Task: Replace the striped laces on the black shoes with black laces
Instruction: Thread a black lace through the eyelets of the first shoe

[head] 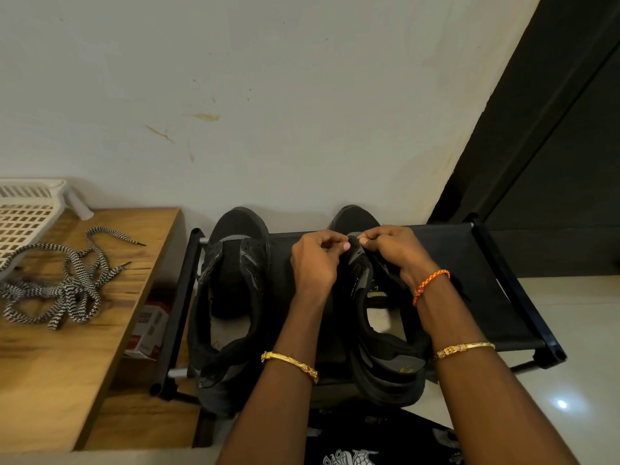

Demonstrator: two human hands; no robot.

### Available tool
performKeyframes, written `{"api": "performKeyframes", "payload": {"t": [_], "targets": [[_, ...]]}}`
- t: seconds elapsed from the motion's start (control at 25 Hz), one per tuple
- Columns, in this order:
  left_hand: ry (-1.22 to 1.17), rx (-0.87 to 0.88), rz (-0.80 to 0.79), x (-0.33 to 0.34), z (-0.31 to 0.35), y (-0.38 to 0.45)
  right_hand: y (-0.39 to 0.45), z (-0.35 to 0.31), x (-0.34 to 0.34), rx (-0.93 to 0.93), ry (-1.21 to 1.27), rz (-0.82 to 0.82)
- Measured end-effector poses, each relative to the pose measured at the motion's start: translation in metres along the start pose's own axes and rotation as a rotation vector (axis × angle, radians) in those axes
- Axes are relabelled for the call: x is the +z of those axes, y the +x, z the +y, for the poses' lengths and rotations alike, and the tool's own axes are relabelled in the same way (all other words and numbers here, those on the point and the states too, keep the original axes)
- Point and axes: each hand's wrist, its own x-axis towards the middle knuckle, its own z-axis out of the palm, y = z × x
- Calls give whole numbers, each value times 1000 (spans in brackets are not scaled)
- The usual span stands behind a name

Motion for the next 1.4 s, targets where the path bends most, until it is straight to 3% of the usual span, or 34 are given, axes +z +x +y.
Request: {"api": "performKeyframes", "payload": {"t": [0.48, 0.68, 0.92, 1.08, 1.24, 1.4], "targets": [[58, 22, -2, 2, 1, -1, -2, -11, 2, 222, 34, -76], [97, 12, 21, 6, 1, 0, -2, -12, 1, 172, -67, -123], [91, 53, -15, 2, -3, 2, -1, -6, -1, 95, 64, -85], [63, 96, -56, -2, -5, 5, -10, -8, 0, -18, -69, -90], [-298, -131, 70, -13, -1, 5, -19, -5, -14, -74, -266, 4], [-557, -104, 369, -55, 16, 2, -32, 1, -20, -19, -393, 65]]}}
